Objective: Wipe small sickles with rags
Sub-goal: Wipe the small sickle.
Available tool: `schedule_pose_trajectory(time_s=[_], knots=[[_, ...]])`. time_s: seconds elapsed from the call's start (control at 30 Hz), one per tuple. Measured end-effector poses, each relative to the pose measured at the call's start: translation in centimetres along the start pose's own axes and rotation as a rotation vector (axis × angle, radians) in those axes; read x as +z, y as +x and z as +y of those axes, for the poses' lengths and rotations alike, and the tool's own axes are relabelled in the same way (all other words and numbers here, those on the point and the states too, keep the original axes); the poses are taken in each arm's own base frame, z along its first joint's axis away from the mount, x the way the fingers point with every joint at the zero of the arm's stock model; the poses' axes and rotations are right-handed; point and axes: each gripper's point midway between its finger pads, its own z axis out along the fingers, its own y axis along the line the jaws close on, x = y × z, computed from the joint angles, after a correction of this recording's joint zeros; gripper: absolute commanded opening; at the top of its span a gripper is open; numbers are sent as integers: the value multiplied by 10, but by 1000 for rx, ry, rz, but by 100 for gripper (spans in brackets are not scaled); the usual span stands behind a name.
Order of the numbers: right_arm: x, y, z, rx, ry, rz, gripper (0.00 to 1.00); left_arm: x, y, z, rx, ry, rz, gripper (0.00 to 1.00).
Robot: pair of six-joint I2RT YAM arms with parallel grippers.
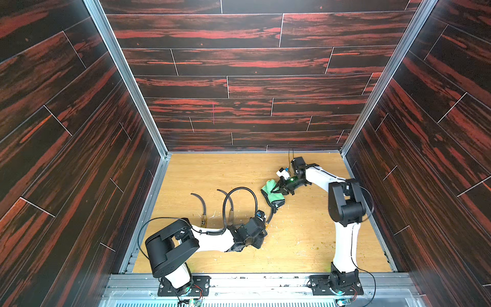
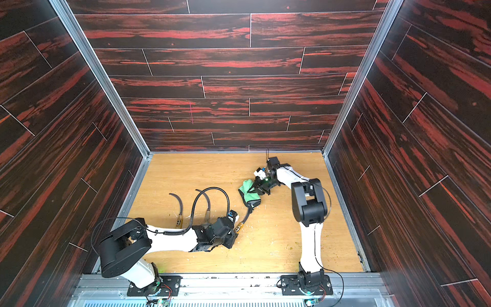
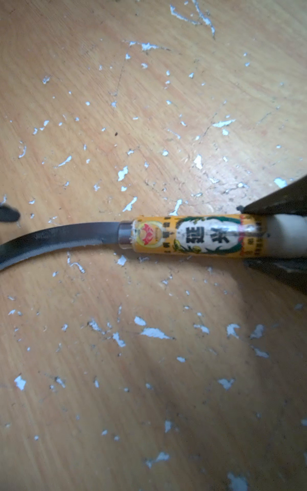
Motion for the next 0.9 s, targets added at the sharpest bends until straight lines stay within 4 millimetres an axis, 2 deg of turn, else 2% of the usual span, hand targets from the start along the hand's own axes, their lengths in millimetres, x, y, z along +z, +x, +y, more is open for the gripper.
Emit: schedule_pose_trajectory(time_s=[0.23, 0.33, 0.5, 0.6, 0.9], knots=[[-13, 38, 11, 66, -22, -62, 0, 0, 0, 0, -12, -11, 6, 0], [-7, 57, 0, 149, 6, -96, 0, 1, -1, 0, -22, -22, 9, 0], [16, 84, -28, 286, 84, -119, 0, 1, -2, 1, -35, -30, 5, 0], [18, 84, -41, 343, 124, -153, 0, 1, -2, 1, -37, -31, 5, 0], [30, 60, -44, 378, 146, -198, 0, 4, -7, 1, -61, -32, -17, 0]])
